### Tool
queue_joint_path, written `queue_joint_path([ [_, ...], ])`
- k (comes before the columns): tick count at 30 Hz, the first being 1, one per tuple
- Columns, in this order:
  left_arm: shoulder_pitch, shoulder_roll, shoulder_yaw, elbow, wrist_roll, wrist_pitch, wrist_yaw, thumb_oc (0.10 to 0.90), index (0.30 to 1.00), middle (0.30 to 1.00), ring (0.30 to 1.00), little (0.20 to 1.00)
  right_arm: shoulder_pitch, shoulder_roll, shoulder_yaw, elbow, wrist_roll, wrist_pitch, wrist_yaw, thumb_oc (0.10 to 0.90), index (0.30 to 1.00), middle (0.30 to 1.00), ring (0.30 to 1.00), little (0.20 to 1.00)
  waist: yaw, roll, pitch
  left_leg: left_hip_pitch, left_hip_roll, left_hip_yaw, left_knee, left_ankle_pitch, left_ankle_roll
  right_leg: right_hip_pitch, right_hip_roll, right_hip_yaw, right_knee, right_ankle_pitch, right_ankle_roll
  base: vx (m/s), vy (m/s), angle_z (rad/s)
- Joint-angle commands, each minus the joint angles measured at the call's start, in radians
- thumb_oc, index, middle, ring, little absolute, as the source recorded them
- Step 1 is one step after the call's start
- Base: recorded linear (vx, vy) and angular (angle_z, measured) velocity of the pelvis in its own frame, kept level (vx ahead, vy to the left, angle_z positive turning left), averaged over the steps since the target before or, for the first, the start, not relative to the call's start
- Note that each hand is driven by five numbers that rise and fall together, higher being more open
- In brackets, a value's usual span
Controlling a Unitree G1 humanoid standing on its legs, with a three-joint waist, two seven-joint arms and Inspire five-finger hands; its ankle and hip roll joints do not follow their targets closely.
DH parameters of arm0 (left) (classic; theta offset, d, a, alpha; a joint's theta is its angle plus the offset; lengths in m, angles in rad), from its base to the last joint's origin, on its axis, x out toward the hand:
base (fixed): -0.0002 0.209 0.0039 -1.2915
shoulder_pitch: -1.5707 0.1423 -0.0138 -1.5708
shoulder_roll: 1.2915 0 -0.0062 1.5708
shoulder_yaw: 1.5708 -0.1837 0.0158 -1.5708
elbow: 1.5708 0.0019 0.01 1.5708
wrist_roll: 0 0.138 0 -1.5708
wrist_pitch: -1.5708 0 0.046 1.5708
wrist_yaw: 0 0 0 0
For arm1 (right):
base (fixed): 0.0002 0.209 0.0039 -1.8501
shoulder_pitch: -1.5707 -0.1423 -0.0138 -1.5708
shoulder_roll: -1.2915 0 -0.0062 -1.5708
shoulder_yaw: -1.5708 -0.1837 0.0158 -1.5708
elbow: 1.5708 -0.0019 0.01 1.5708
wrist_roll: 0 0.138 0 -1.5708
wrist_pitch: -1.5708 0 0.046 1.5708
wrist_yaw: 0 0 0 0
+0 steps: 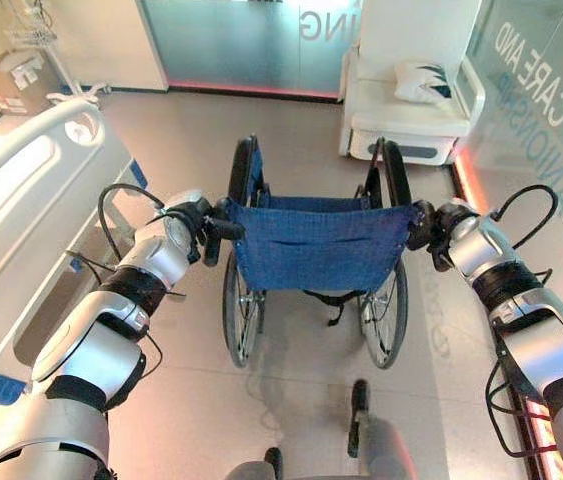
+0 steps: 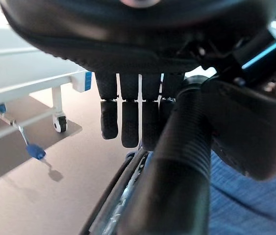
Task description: Push the wheelchair next to the bed
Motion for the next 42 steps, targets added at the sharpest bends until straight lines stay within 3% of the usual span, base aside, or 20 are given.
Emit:
queue_joint_path([
  [1, 0.020, -0.036, -0.037, 0.038, -0.052, -0.152, 0.021, 0.400, 0.300, 0.300, 0.300, 0.300, -0.020, -0.086, 0.172, 0.021, -0.023, -0.201, -0.041, 0.400, 0.300, 0.300, 0.300, 0.300, 0.009, -0.010, -0.021, 0.141, -0.032, 0.038, 0.058, -0.155, -0.039, 0.029, 0.018, 0.014, -0.105, 0.171, 0.006, 0.39, -0.419, 0.77],
  [3, 0.035, -0.035, -0.043, 0.035, -0.066, -0.156, 0.030, 0.400, 0.300, 0.300, 0.300, 0.300, -0.010, -0.078, 0.184, 0.000, -0.014, -0.176, -0.022, 0.400, 0.300, 0.300, 0.300, 0.300, 0.002, -0.011, -0.038, 0.157, 0.010, 0.051, 0.075, -0.154, -0.063, 0.022, 0.020, 0.014, -0.045, 0.146, 0.001, 0.49, -0.354, 0.65],
  [5, 0.054, -0.034, -0.029, 0.017, -0.087, -0.148, 0.046, 0.400, 0.300, 0.300, 0.300, 0.300, 0.025, -0.066, 0.185, -0.027, -0.007, -0.164, -0.011, 0.400, 0.300, 0.300, 0.300, 0.300, -0.010, -0.013, -0.066, 0.160, 0.104, 0.088, 0.121, -0.038, -0.107, 0.050, 0.043, -0.003, -0.045, 0.115, -0.032, 0.55, -0.390, 0.30],
  [8, 0.046, -0.035, -0.018, 0.016, -0.124, -0.136, 0.073, 0.400, 0.300, 0.300, 0.300, 0.300, 0.044, -0.061, 0.182, -0.044, -0.012, -0.160, -0.007, 0.400, 0.300, 0.300, 0.300, 0.300, -0.023, -0.019, -0.088, 0.143, 0.151, 0.141, 0.181, 0.052, -0.132, 0.091, 0.064, -0.029, -0.080, 0.089, -0.063, 0.36, -0.260, 0.09],
  [9, 0.035, -0.045, -0.015, 0.040, -0.164, -0.141, 0.104, 0.400, 0.300, 0.300, 0.300, 0.300, 0.053, -0.066, 0.182, -0.035, -0.014, -0.183, -0.010, 0.400, 0.300, 0.300, 0.300, 0.300, -0.031, -0.016, -0.104, 0.127, 0.177, 0.171, 0.229, 0.120, -0.154, 0.127, 0.091, -0.047, -0.100, 0.061, -0.088, 0.32, -0.210, 0.17],
  [11, 0.021, -0.052, -0.015, 0.053, -0.191, -0.137, 0.120, 0.400, 0.300, 0.300, 0.300, 0.300, 0.057, -0.071, 0.183, -0.036, -0.009, -0.189, -0.011, 0.400, 0.300, 0.300, 0.300, 0.300, -0.030, -0.027, -0.112, 0.074, 0.164, 0.177, 0.277, 0.149, -0.153, 0.160, 0.101, -0.049, -0.112, 0.041, -0.107, 0.35, -0.222, 0.16],
  [12, 0.014, -0.060, -0.014, 0.058, -0.199, -0.134, 0.122, 0.400, 0.300, 0.300, 0.300, 0.300, 0.057, -0.070, 0.186, -0.035, -0.009, -0.188, -0.013, 0.400, 0.300, 0.300, 0.300, 0.300, -0.017, -0.030, -0.105, 0.026, 0.143, 0.171, 0.299, 0.130, -0.141, 0.191, 0.112, -0.044, -0.113, 0.023, -0.113, 0.44, -0.221, 0.14],
  [13, 0.012, -0.070, -0.006, 0.065, -0.182, -0.141, 0.122, 0.400, 0.300, 0.300, 0.300, 0.300, 0.049, -0.059, 0.190, -0.013, -0.007, -0.195, -0.016, 0.400, 0.300, 0.300, 0.300, 0.300, 0.012, -0.041, -0.091, -0.053, 0.071, 0.148, 0.295, 0.100, -0.113, 0.239, 0.124, -0.018, -0.114, 0.003, -0.112, 0.41, -0.170, 0.11],
  [17, 0.014, -0.074, -0.001, 0.063, -0.151, -0.147, 0.116, 0.400, 0.300, 0.300, 0.300, 0.300, 0.018, -0.023, 0.204, 0.012, -0.013, -0.175, -0.015, 0.400, 0.300, 0.300, 0.300, 0.300, 0.082, -0.032, -0.048, -0.199, -0.024, 0.158, 0.240, 0.112, -0.099, 0.338, 0.168, 0.015, -0.121, -0.043, -0.110, 0.45, -0.092, 0.01],
  [20, 0.061, -0.039, 0.009, 0.033, -0.149, -0.140, 0.107, 0.400, 0.300, 0.300, 0.300, 0.300, 0.010, 0.003, 0.213, -0.013, -0.022, -0.160, -0.007, 0.400, 0.300, 0.300, 0.300, 0.300, 0.173, 0.000, -0.016, -0.376, -0.050, 0.134, 0.096, 0.286, -0.133, 0.452, 0.227, 0.066, -0.159, -0.076, -0.124, 0.58, 0.028, -0.50],
  [22, 0.089, -0.012, 0.025, 0.011, -0.140, -0.146, 0.102, 0.400, 0.300, 0.300, 0.300, 0.300, 0.007, -0.008, 0.215, -0.027, -0.026, -0.174, 0.003, 0.400, 0.300, 0.300, 0.300, 0.300, 0.197, 0.010, -0.011, -0.395, -0.038, 0.121, 0.027, 0.325, -0.142, 0.475, 0.235, 0.085, -0.166, -0.084, -0.127, 0.50, 0.154, -0.93],
  [24, 0.106, 0.027, 0.047, -0.023, -0.145, -0.151, 0.101, 0.400, 0.300, 0.300, 0.300, 0.300, -0.014, -0.030, 0.218, -0.035, -0.040, -0.201, 0.011, 0.400, 0.300, 0.300, 0.300, 0.300, 0.209, 0.022, -0.003, -0.392, -0.016, 0.137, -0.043, 0.323, -0.141, 0.483, 0.232, 0.093, -0.143, -0.121, -0.129, 0.41, 0.268, -1.14],
  [27, 0.093, 0.057, 0.058, -0.038, -0.153, -0.150, 0.087, 0.400, 0.300, 0.300, 0.300, 0.300, -0.032, -0.056, 0.222, -0.028, -0.054, -0.240, 0.013, 0.400, 0.300, 0.300, 0.300, 0.300, 0.205, 0.043, -0.005, -0.381, 0.006, 0.186, -0.021, 0.279, -0.121, 0.474, 0.223, 0.080, -0.064, -0.206, -0.131, 0.44, 0.318, -0.86],
  [28, 0.094, 0.060, 0.055, -0.034, -0.145, -0.140, 0.067, 0.400, 0.300, 0.300, 0.300, 0.300, -0.011, -0.055, 0.214, -0.009, -0.046, -0.266, 0.011, 0.400, 0.300, 0.300, 0.300, 0.300, 0.213, 0.039, -0.020, -0.386, 0.002, 0.191, 0.068, 0.228, -0.095, 0.479, 0.202, 0.060, -0.019, -0.243, -0.124, 0.53, 0.257, -0.45],
  [30, 0.109, 0.058, 0.053, -0.036, -0.125, -0.136, 0.044, 0.400, 0.300, 0.300, 0.300, 0.300, 0.018, -0.054, 0.200, -0.007, -0.054, -0.281, 0.027, 0.400, 0.300, 0.300, 0.300, 0.300, 0.223, 0.028, -0.031, -0.408, 0.004, 0.188, 0.140, 0.200, -0.097, 0.495, 0.180, 0.039, -0.006, -0.256, -0.115, 0.51, 0.185, -0.01],
  [32, 0.124, 0.065, 0.048, -0.049, -0.109, -0.126, 0.026, 0.400, 0.300, 0.300, 0.300, 0.300, 0.038, -0.042, 0.200, -0.003, -0.055, -0.279, 0.017, 0.400, 0.300, 0.300, 0.300, 0.300, 0.234, 0.014, -0.050, -0.375, -0.012, 0.187, 0.145, 0.172, -0.075, 0.507, 0.151, 0.025, 0.008, -0.249, -0.086, 0.50, 0.178, -0.08],
  [33, 0.122, 0.064, 0.041, -0.048, -0.086, -0.110, 0.005, 0.400, 0.300, 0.300, 0.300, 0.300, 0.052, -0.016, 0.192, 0.013, -0.063, -0.280, 0.007, 0.400, 0.300, 0.300, 0.300, 0.300, 0.254, -0.001, -0.067, -0.342, -0.031, 0.182, 0.120, 0.162, -0.054, 0.523, 0.113, -0.003, 0.035, -0.206, -0.054, 0.45, 0.180, -0.22],
  [36, 0.102, 0.045, 0.023, -0.036, -0.059, -0.087, 0.002, 0.400, 0.300, 0.300, 0.300, 0.300, 0.039, 0.028, 0.190, 0.054, -0.076, -0.283, -0.028, 0.400, 0.300, 0.300, 0.300, 0.300, 0.281, -0.016, -0.087, -0.327, -0.054, 0.180, 0.102, 0.152, -0.032, 0.546, 0.072, -0.020, 0.100, -0.135, -0.037, 0.40, 0.177, -0.61],
  [40, 0.107, -0.006, 0.004, -0.022, -0.029, -0.053, 0.019, 0.400, 0.300, 0.300, 0.300, 0.300, 0.051, 0.045, 0.183, 0.096, -0.084, -0.324, -0.057, 0.400, 0.300, 0.300, 0.300, 0.300, 0.257, -0.024, -0.119, -0.267, -0.099, 0.144, 0.083, 0.124, -0.008, 0.456, 0.076, 0.002, 0.169, -0.021, -0.032, 0.41, 0.118, -0.30],
  [42, 0.125, -0.023, 0.013, -0.018, -0.017, -0.042, 0.024, 0.400, 0.300, 0.300, 0.300, 0.300, 0.051, 0.043, 0.184, 0.105, -0.086, -0.341, -0.052, 0.400, 0.300, 0.300, 0.300, 0.300, 0.230, -0.008, -0.119, -0.212, -0.089, 0.129, 0.069, 0.116, -0.016, 0.378, 0.071, -0.014, 0.120, -0.039, -0.046, 0.49, 0.018, 0.03],
])
